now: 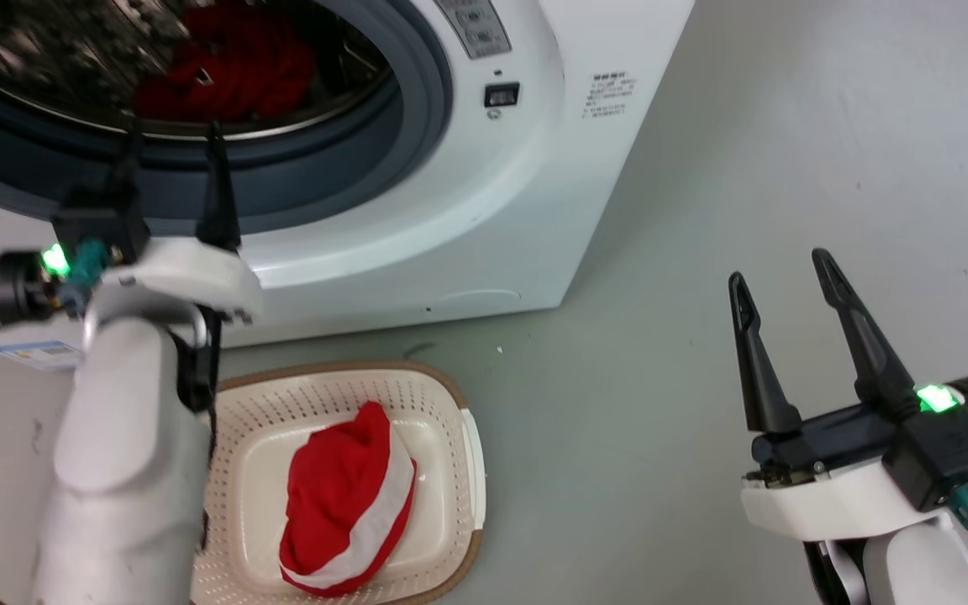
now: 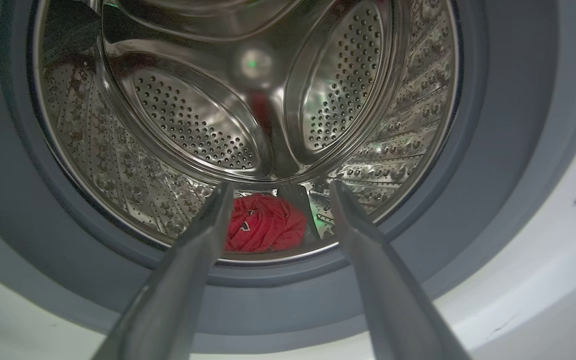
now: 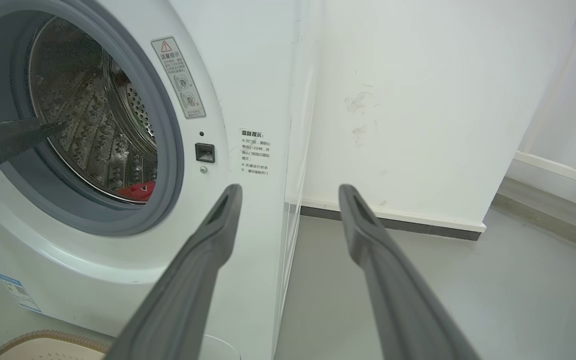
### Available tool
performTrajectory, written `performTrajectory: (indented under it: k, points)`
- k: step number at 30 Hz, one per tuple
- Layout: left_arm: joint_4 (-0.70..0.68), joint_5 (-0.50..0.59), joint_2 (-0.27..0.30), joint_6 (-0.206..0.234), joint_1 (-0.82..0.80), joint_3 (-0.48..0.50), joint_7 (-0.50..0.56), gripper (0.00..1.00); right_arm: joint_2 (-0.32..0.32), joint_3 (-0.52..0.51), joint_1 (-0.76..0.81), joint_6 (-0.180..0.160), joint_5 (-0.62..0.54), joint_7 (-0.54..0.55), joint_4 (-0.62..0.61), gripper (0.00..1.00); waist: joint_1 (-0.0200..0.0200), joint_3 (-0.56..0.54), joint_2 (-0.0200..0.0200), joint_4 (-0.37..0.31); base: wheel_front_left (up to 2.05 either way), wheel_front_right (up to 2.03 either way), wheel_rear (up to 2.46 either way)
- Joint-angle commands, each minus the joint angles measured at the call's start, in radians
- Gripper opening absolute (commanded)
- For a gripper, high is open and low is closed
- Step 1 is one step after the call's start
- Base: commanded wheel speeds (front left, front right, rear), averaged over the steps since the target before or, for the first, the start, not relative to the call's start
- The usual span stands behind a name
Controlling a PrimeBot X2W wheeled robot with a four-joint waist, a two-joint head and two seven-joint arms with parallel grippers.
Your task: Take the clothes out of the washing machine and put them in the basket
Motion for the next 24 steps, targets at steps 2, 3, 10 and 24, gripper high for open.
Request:
performTrajectory:
  k: [2,3,10,24]
  points:
    - [0.042,0.014,0.022,-0.004,-0.075,-0.005,-0.002,1.00,0.002,0.005,-0.032,-0.001,0.010,-0.002,-0.011,1.00,0.0000,0.074,0.0000,-0.037,0.00,0.00,0.00]
    - [0.070,0.018,0.033,-0.005,-0.115,-0.008,-0.002,1.00,0.002,0.006,-0.040,-0.001,0.015,-0.002,-0.012,1.00,0.0000,0.092,0.0000,-0.043,0.00,0.00,0.00]
    - [0.242,0.043,0.110,-0.016,-0.398,-0.022,0.021,1.00,0.002,0.021,-0.103,-0.001,0.054,-0.002,-0.042,1.00,0.0000,0.220,0.0000,-0.092,0.00,0.00,0.00]
    - [0.528,0.130,0.232,-0.064,-0.863,-0.131,0.270,1.00,0.003,0.022,-0.187,-0.001,0.133,-0.002,-0.139,1.00,0.0000,0.418,0.0000,-0.166,0.00,0.00,0.00]
